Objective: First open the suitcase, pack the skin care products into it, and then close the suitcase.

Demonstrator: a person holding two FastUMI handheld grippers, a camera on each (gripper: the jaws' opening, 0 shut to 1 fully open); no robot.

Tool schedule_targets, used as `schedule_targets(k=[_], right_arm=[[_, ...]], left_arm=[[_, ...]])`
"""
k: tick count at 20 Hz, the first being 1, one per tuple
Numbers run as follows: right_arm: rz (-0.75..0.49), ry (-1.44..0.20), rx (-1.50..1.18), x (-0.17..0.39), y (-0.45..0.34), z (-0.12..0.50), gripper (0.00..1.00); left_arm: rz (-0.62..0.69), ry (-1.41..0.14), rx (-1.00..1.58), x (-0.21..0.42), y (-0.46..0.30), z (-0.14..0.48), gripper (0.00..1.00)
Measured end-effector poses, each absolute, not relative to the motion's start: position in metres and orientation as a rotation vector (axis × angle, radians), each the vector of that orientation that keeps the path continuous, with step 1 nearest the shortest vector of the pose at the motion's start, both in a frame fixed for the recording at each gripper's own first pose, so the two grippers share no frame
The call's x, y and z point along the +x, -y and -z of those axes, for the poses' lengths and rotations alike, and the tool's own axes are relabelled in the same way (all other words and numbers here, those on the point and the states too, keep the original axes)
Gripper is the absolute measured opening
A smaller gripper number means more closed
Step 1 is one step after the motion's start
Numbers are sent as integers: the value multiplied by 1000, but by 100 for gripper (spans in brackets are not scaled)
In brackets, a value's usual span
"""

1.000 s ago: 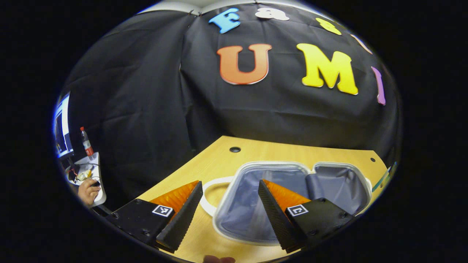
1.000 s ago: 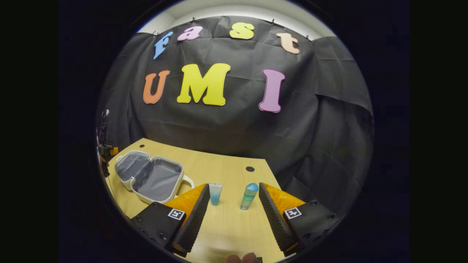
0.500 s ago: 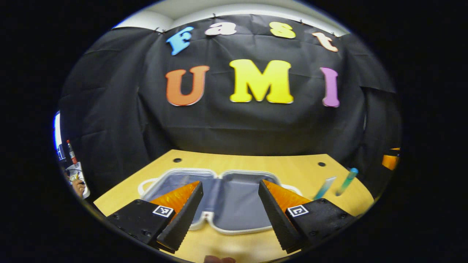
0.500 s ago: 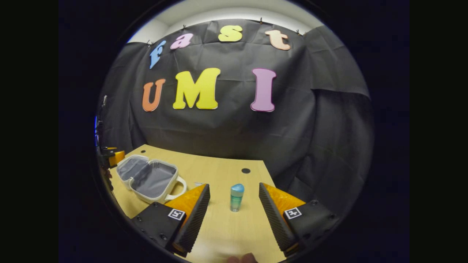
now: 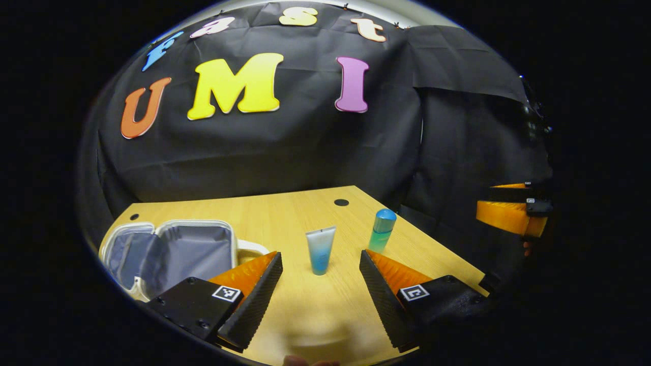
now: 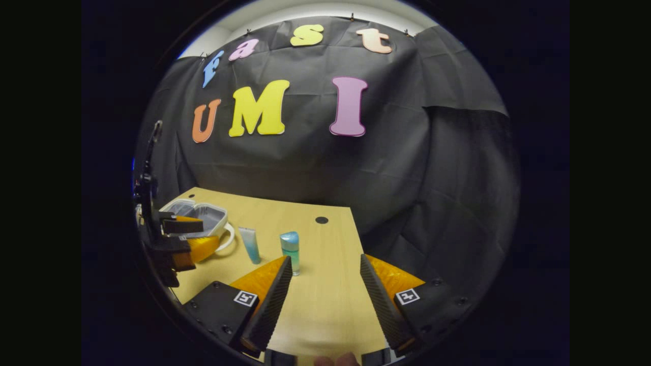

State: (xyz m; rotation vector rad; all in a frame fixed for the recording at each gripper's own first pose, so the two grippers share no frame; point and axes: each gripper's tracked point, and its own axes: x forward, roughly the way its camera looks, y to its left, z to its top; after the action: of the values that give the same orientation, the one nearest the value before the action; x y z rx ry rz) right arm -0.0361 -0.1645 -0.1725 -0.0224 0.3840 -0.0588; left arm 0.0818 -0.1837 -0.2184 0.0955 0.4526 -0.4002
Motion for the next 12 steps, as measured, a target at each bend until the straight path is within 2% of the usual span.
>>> schedule_targets(k=[4, 12], right_arm=[[80, -440, -18, -38, 193, 193, 80], [84, -513, -13, -40, 202, 215, 80]], left_arm=[[393, -527, 72, 108, 193, 269, 100], [348, -573, 67, 141, 196, 315, 98]])
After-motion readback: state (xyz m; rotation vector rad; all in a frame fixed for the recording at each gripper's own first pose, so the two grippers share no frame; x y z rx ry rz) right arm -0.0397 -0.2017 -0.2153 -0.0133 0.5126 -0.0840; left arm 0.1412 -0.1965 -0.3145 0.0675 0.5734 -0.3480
